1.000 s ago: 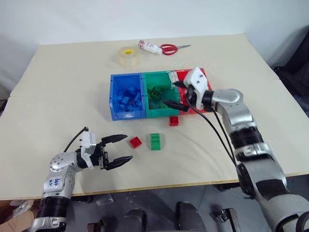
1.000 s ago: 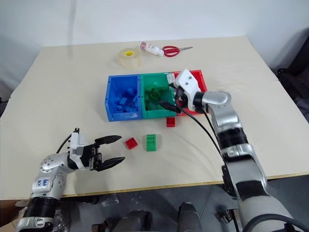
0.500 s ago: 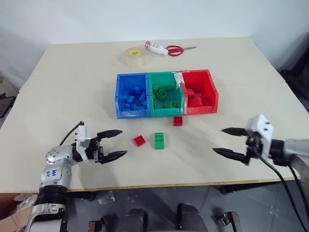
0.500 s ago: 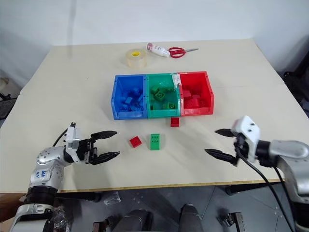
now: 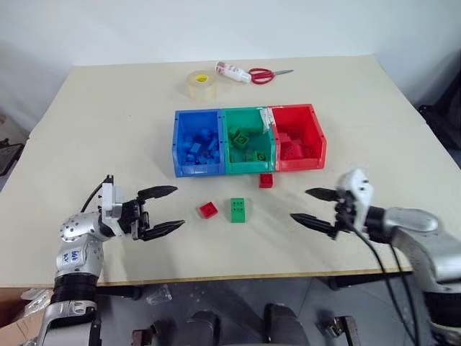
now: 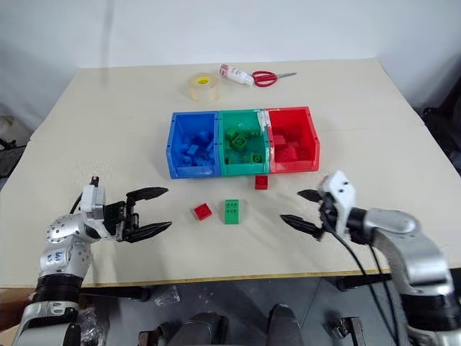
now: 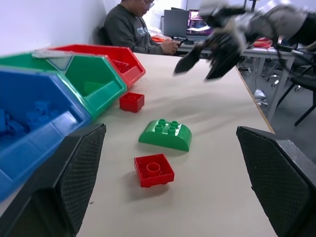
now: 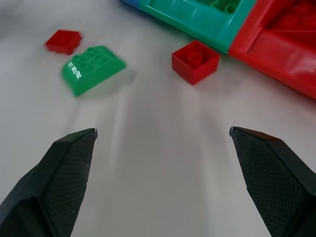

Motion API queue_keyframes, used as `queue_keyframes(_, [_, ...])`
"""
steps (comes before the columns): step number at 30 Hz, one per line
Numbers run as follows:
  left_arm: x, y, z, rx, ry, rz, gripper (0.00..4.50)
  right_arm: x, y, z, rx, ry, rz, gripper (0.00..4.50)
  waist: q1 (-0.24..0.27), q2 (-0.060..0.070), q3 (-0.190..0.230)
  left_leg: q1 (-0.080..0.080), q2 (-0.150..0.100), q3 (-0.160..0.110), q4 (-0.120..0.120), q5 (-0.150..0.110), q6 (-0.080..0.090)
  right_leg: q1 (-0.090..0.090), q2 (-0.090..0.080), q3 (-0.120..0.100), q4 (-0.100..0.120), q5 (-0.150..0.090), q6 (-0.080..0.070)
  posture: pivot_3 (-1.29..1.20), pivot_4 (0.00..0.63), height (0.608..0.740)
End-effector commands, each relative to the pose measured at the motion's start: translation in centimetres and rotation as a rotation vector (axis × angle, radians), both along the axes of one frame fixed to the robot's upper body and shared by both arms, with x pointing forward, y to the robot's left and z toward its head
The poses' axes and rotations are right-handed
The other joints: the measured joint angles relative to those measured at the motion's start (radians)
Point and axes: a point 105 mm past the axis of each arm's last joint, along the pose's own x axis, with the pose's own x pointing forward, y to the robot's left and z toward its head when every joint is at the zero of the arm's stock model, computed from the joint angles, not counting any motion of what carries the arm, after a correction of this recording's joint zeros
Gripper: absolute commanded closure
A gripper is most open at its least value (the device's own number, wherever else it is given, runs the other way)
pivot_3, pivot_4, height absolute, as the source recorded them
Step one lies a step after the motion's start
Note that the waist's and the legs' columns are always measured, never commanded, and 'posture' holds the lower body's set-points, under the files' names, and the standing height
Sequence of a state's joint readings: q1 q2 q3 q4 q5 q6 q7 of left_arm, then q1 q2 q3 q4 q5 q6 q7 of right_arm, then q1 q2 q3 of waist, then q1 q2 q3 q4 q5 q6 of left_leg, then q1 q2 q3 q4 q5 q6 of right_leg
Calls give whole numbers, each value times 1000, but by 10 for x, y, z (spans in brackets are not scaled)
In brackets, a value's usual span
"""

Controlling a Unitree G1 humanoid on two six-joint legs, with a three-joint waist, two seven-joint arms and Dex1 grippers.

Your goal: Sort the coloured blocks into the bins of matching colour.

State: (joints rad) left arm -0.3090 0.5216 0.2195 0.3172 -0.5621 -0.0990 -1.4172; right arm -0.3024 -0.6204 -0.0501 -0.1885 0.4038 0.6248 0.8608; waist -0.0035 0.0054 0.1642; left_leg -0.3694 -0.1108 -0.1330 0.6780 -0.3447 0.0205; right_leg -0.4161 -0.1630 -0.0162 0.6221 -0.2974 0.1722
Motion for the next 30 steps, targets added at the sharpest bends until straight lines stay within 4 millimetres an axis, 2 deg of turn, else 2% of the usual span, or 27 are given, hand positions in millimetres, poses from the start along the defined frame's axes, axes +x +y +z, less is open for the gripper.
queue_keyframes(1, [-8, 2, 8, -14, -26, 17, 0, 22, 19, -4, 5, -36, -21, 7, -2, 0, 0, 0, 0, 0, 0, 0, 0, 0, 0, 0, 0, 0, 0, 0, 150, 740])
queue_keyframes(5, [-16, 3, 7, -12, -18, 40, 0, 43, 35, -9, 18, -49, -30, 7, -1, 0, 0, 0, 0, 0, 0, 0, 0, -1, 0, 0, 2, 0, 0, 0, 150, 740])
queue_keyframes(13, [-28, 4, 7, -12, -5, 77, 0, 61, 58, -17, 30, -61, -3, 7, -11, 0, 0, 0, 1, -1, 0, 0, -1, -1, 1, 0, 2, 0, 0, 0, 150, 740])
queue_keyframes(17, [-29, 3, 7, -14, -2, 87, 0, 60, 69, -12, 91, -82, 31, 836, -23, 0, 0, 1, 1, -2, 0, -1, -1, -1, 2, 0, 3, 0, 0, 0, 150, 740])
queue_keyframes(21, [-29, 3, 6, -18, 2, 88, 0, 52, 68, -7, 104, -94, 45, 2282, -25, 0, 0, 1, 1, -2, -2, -1, -1, -2, 2, 0, 3, 0, -1, 0, 150, 740])
queue_keyframes(22, [-28, 2, 6, -19, 3, 88, 0, 48, 68, -5, 107, -100, 55, 2422, -25, 0, 0, 1, 1, -2, -2, -1, -1, -2, 2, 0, 3, 0, -1, 0, 150, 740])
queue_keyframes(26, [-26, 1, 5, -24, 6, 84, 0, 25, 62, 11, 108, -132, 104, 2424, -22, 0, 0, 0, 0, -2, -1, -1, -1, -2, 2, 0, 3, 0, -1, 0, 150, 740])
queue_keyframes(28, [-24, 0, 4, -27, 10, 76, 0, 21, 54, 34, 119, -185, 91, 2424, -22, 1, 0, 0, 0, -2, -1, -1, -1, -2, 2, 0, 3, 0, -1, 0, 150, 740])
queue_keyframes(30, [-23, -2, 2, -28, 16, 66, 0, 27, 43, 58, 125, -246, 39, 2424, -21, 1, 0, 0, 0, -2, 0, -1, -1, -2, 2, 0, 2, 0, -1, 0, 150, 740])
